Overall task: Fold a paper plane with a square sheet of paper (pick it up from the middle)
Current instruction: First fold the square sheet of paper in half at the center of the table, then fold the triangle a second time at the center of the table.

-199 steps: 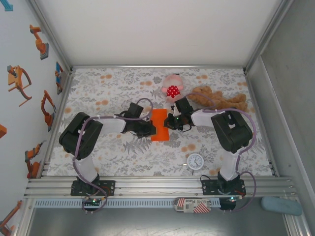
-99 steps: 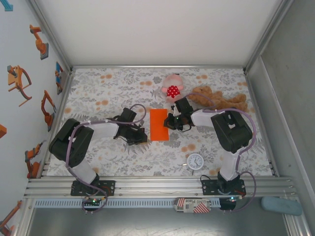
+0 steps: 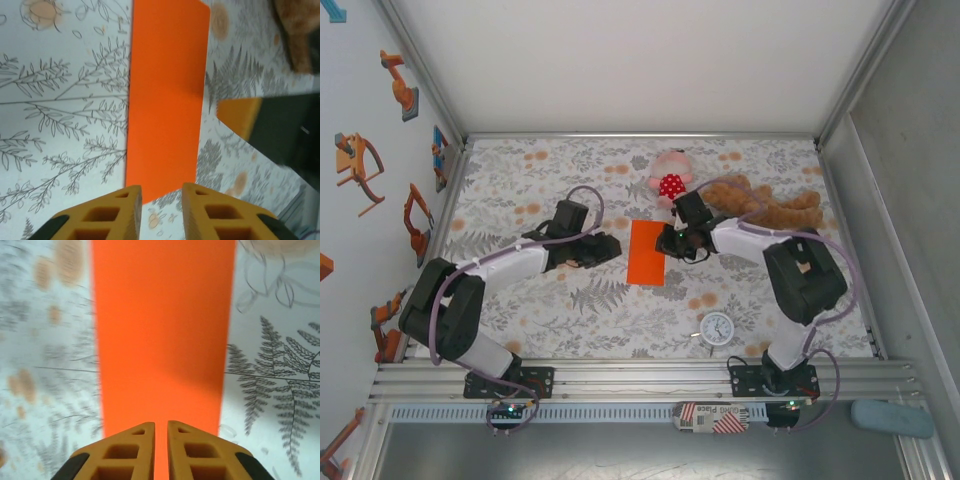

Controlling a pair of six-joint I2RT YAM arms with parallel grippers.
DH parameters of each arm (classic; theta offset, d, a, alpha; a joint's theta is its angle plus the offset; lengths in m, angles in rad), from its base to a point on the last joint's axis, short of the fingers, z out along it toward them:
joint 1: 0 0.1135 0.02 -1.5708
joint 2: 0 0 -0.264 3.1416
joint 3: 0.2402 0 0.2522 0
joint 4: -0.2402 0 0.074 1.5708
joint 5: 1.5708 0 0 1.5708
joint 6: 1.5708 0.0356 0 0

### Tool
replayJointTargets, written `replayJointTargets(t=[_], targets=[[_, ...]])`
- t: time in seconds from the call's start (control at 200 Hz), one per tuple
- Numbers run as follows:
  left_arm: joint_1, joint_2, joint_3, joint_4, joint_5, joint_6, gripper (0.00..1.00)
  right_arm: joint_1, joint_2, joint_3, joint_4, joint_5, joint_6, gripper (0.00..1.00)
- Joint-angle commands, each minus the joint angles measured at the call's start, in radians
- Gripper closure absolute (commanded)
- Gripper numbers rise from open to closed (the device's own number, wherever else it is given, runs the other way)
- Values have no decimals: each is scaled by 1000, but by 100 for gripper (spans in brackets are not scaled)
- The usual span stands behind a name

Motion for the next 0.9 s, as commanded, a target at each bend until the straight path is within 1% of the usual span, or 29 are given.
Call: replayJointTargets(t=[0.0, 0.085, 0.15, 0.185, 0.22, 0.24, 0.285, 0.315, 0.516, 0.631, 0.821, 0.896], targets=[[-6, 39, 48, 58, -51, -77, 66, -12, -125, -36, 11, 70, 1, 80], [-23, 71, 73, 81, -67, -106, 60, -33, -170, -81, 29, 77, 8, 76], [-33, 105, 99, 79, -79, -122, 58, -54, -194, -118, 50, 58, 12, 71], [-36, 127, 113, 83, -68, -127, 57, -66, -206, -135, 59, 51, 15, 68], [-41, 152, 131, 82, -61, -134, 56, -74, -219, -153, 63, 47, 16, 63], [-42, 165, 140, 82, -58, -140, 56, -79, -225, -161, 62, 47, 17, 56], [-47, 190, 158, 90, -45, -149, 56, -87, -242, -179, 60, 43, 24, 50], [-51, 208, 168, 100, -31, -150, 56, -90, -254, -187, 58, 42, 29, 48], [-63, 280, 204, 114, -27, -138, 57, -92, -285, -220, 37, 81, 76, 47], [-60, 321, 253, 22, -45, -90, 58, -93, -263, -242, 62, 81, 117, 47], [-60, 375, 288, 55, 11, -69, 58, -95, -258, -236, 39, 69, 125, 48], [-58, 394, 295, 77, 22, -66, 59, -94, -247, -241, 66, 52, 133, 49]])
